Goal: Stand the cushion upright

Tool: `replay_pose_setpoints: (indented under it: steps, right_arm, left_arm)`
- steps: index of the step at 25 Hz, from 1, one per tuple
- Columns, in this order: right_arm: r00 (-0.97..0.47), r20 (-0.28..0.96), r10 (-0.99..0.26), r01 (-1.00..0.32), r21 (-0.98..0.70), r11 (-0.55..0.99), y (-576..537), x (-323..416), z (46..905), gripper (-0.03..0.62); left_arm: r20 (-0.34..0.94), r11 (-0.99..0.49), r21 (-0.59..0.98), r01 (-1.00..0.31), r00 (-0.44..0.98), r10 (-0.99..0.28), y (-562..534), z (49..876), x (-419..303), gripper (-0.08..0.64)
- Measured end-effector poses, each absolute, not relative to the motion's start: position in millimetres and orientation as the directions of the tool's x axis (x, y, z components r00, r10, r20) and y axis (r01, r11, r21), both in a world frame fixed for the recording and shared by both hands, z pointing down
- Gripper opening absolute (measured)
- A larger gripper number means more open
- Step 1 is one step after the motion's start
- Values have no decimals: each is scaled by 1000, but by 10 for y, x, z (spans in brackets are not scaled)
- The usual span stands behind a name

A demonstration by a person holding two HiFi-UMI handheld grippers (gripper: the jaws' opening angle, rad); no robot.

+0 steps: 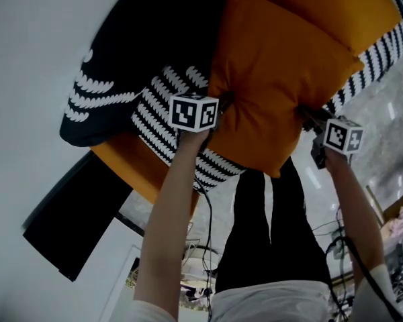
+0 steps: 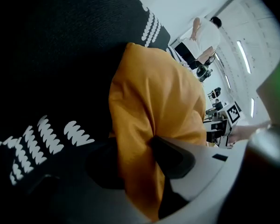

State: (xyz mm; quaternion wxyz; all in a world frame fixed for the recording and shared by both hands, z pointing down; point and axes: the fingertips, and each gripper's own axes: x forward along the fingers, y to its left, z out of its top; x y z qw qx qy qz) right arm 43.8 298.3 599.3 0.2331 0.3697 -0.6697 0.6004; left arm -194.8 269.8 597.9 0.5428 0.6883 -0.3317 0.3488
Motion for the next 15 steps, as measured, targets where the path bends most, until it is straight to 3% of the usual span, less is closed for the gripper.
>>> replay_pose_setpoints:
  steps: [5, 15]
  right_arm:
    - [-620, 751, -225, -773, -634, 15, 2973, 410, 5894, 125]
    - [-664, 715, -219, -741, -668, 63, 3119, 394, 5770, 72]
  left_arm:
    - [836, -219, 517, -828, 543, -79, 2722, 5845, -2011, 156]
    - [821, -255, 509, -822, 552, -142, 2949, 5639, -2030, 141]
